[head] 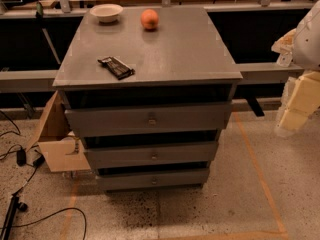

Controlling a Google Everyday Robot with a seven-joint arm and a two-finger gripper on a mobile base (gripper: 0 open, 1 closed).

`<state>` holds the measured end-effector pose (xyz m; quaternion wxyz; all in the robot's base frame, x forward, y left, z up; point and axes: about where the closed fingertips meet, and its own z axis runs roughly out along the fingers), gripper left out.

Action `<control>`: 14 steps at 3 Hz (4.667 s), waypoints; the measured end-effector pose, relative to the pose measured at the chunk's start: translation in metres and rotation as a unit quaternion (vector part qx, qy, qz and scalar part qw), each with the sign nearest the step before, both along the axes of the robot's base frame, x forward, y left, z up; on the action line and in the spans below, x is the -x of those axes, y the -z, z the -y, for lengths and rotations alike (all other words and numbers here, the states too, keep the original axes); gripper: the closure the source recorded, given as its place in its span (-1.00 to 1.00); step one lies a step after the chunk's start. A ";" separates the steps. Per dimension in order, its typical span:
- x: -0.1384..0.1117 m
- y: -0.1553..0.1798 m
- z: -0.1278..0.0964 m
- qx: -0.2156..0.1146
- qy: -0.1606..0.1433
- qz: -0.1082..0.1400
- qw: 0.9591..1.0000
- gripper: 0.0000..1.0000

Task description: Move rxbar chocolate near orange

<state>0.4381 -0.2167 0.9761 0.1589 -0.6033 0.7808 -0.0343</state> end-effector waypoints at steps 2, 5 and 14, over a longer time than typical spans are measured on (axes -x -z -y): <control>-0.002 -0.001 -0.002 -0.011 0.005 0.004 1.000 -1.00; -0.085 0.074 -0.131 -0.303 0.000 0.011 0.953 -1.00; -0.290 0.118 -0.335 -0.490 0.109 0.107 0.858 -1.00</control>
Offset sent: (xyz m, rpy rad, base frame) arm 0.0051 0.0030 -0.0035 0.0533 0.0020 -0.0246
